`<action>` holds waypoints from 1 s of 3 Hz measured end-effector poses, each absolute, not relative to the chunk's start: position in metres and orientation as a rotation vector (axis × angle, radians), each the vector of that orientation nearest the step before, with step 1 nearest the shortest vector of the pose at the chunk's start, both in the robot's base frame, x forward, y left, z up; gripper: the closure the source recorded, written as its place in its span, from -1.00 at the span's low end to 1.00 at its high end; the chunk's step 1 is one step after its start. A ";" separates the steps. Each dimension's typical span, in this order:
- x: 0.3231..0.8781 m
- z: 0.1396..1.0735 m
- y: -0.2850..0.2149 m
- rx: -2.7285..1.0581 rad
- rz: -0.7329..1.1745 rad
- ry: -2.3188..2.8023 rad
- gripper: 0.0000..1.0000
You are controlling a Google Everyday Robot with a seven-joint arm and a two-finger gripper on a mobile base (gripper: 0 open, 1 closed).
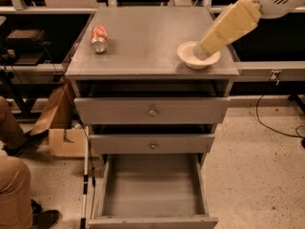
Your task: Place coke can into bottom drawer
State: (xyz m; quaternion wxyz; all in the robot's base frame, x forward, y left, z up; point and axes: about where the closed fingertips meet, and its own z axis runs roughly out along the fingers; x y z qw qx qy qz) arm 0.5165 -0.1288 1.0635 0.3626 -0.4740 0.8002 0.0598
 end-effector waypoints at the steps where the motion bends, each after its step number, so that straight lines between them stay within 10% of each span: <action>1: 0.544 1.039 -0.096 -1.083 0.095 2.107 -1.00; 3: 0.615 1.017 0.028 -1.015 0.058 2.049 -1.00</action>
Offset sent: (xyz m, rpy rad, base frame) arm 0.1034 0.1639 -0.0622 0.4275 0.1312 -0.6804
